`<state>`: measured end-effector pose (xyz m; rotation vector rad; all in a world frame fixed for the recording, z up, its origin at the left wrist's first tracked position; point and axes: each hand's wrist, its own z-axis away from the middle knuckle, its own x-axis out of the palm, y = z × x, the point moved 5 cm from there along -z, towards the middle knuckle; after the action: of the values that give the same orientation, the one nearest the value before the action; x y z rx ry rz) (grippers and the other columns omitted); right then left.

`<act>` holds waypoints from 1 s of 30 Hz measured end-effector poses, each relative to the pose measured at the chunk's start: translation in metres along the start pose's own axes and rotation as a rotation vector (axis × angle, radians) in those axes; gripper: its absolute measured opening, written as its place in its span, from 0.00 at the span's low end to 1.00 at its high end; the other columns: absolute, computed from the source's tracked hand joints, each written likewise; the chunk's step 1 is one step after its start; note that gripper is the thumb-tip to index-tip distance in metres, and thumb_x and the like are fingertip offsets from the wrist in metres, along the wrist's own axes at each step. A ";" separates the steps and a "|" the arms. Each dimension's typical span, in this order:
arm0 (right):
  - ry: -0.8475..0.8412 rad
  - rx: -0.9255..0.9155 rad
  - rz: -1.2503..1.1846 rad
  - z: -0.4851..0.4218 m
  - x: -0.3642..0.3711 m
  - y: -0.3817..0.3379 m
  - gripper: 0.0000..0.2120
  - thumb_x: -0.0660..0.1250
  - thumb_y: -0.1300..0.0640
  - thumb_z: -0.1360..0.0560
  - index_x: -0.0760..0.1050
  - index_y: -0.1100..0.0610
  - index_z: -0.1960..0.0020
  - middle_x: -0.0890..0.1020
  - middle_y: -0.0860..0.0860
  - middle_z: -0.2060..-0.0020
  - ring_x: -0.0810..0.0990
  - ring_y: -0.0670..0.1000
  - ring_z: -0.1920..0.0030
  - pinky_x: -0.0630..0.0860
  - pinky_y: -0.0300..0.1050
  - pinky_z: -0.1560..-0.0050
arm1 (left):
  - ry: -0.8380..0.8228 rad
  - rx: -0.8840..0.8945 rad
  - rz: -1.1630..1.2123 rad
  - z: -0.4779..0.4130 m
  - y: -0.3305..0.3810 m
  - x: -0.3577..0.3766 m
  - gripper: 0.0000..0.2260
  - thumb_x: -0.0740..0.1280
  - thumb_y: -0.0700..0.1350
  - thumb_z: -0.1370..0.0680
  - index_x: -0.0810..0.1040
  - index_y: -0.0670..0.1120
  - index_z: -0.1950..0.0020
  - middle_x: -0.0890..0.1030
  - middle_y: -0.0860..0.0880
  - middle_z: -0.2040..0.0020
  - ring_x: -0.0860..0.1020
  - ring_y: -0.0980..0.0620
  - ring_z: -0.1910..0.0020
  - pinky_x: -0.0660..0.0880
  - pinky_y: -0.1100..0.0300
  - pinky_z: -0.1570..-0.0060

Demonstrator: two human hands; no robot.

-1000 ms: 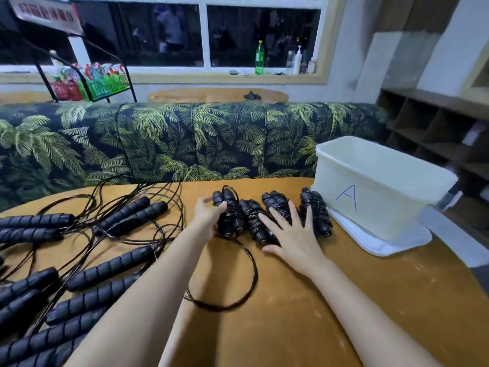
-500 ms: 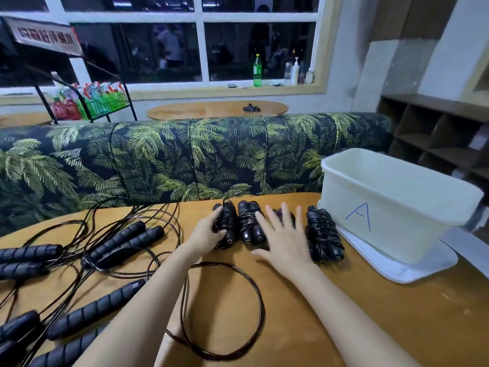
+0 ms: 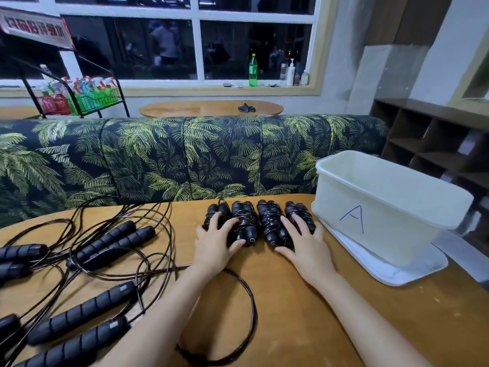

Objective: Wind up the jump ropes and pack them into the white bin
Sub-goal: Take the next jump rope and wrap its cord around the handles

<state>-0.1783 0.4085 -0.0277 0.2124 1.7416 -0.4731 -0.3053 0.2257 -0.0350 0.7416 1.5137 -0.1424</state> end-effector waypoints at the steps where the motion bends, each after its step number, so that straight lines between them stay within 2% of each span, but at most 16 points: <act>1: -0.005 -0.003 -0.019 -0.007 0.004 -0.002 0.34 0.58 0.35 0.23 0.48 0.40 0.22 0.51 0.44 0.22 0.49 0.65 0.26 0.73 0.55 0.40 | 0.003 -0.004 0.004 -0.001 -0.001 0.001 0.25 0.61 0.64 0.24 0.61 0.63 0.27 0.52 0.53 0.22 0.60 0.33 0.33 0.67 0.41 0.36; 4: -0.042 0.003 -0.033 -0.019 0.009 -0.003 0.36 0.59 0.34 0.24 0.46 0.39 0.22 0.49 0.43 0.22 0.47 0.65 0.25 0.68 0.61 0.34 | 0.017 -0.026 -0.033 0.000 0.003 0.002 0.26 0.60 0.64 0.23 0.60 0.63 0.27 0.51 0.53 0.22 0.60 0.34 0.33 0.67 0.42 0.35; 6: -0.067 0.002 0.038 -0.021 0.008 0.000 0.39 0.59 0.31 0.26 0.43 0.37 0.23 0.47 0.41 0.22 0.46 0.66 0.24 0.57 0.67 0.29 | 0.004 -0.029 -0.052 0.000 0.005 0.002 0.26 0.59 0.64 0.23 0.59 0.62 0.26 0.49 0.52 0.22 0.58 0.33 0.31 0.65 0.42 0.34; 8: -0.068 -0.011 0.113 -0.015 0.002 -0.003 0.40 0.59 0.31 0.26 0.41 0.38 0.23 0.46 0.41 0.22 0.43 0.67 0.24 0.48 0.70 0.29 | -0.038 -0.017 -0.065 0.002 0.005 0.001 0.28 0.59 0.64 0.23 0.57 0.63 0.25 0.46 0.52 0.21 0.55 0.31 0.29 0.60 0.39 0.31; 10: -0.049 -0.042 0.133 -0.002 -0.009 -0.012 0.37 0.59 0.35 0.23 0.42 0.40 0.22 0.46 0.43 0.22 0.42 0.64 0.23 0.46 0.69 0.28 | -0.064 0.000 -0.091 0.009 0.005 -0.006 0.29 0.60 0.63 0.23 0.54 0.62 0.24 0.43 0.52 0.21 0.49 0.30 0.27 0.52 0.34 0.30; 13: -0.034 -0.131 0.043 0.032 -0.028 -0.041 0.29 0.58 0.42 0.20 0.52 0.45 0.22 0.57 0.44 0.23 0.51 0.57 0.23 0.52 0.57 0.25 | -0.061 0.027 -0.109 0.035 0.007 -0.025 0.28 0.61 0.58 0.21 0.55 0.59 0.24 0.49 0.49 0.21 0.50 0.34 0.25 0.49 0.32 0.30; 15: -0.034 -0.213 -0.017 0.064 -0.039 -0.066 0.25 0.59 0.45 0.19 0.59 0.46 0.24 0.67 0.44 0.27 0.62 0.53 0.27 0.61 0.49 0.29 | -0.062 0.046 -0.123 0.064 0.009 -0.040 0.24 0.60 0.56 0.21 0.59 0.57 0.25 0.59 0.49 0.24 0.57 0.38 0.27 0.51 0.34 0.30; 17: -0.049 -0.286 -0.052 0.098 -0.045 -0.092 0.22 0.59 0.46 0.19 0.64 0.46 0.26 0.73 0.44 0.31 0.68 0.50 0.32 0.67 0.46 0.36 | -0.055 0.072 -0.141 0.102 0.008 -0.054 0.22 0.60 0.57 0.21 0.63 0.57 0.27 0.64 0.51 0.26 0.62 0.43 0.29 0.54 0.36 0.30; 20: -0.102 -0.372 -0.077 0.148 -0.045 -0.128 0.20 0.59 0.47 0.19 0.67 0.47 0.28 0.76 0.45 0.34 0.71 0.49 0.35 0.69 0.45 0.41 | -0.058 0.092 -0.149 0.164 -0.003 -0.069 0.20 0.60 0.57 0.21 0.66 0.57 0.29 0.67 0.54 0.29 0.65 0.46 0.31 0.56 0.44 0.30; 27: -0.109 -0.499 -0.137 0.227 -0.025 -0.193 0.18 0.59 0.47 0.19 0.71 0.46 0.30 0.77 0.43 0.37 0.73 0.47 0.39 0.72 0.43 0.45 | 0.029 0.108 -0.047 0.278 -0.065 -0.102 0.13 0.63 0.55 0.22 0.75 0.57 0.38 0.74 0.58 0.36 0.70 0.51 0.35 0.62 0.46 0.33; 30: -0.119 -0.542 -0.145 0.236 -0.019 -0.220 0.18 0.60 0.47 0.19 0.72 0.47 0.31 0.78 0.43 0.37 0.73 0.47 0.39 0.72 0.44 0.44 | 0.101 0.082 -0.040 0.295 -0.104 -0.121 0.15 0.67 0.57 0.25 0.78 0.55 0.39 0.78 0.56 0.39 0.74 0.50 0.39 0.68 0.48 0.38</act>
<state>-0.0499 0.1129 -0.0037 -0.3235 1.7087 -0.1005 -0.1217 -0.0514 0.0073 0.7939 1.6275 -0.2006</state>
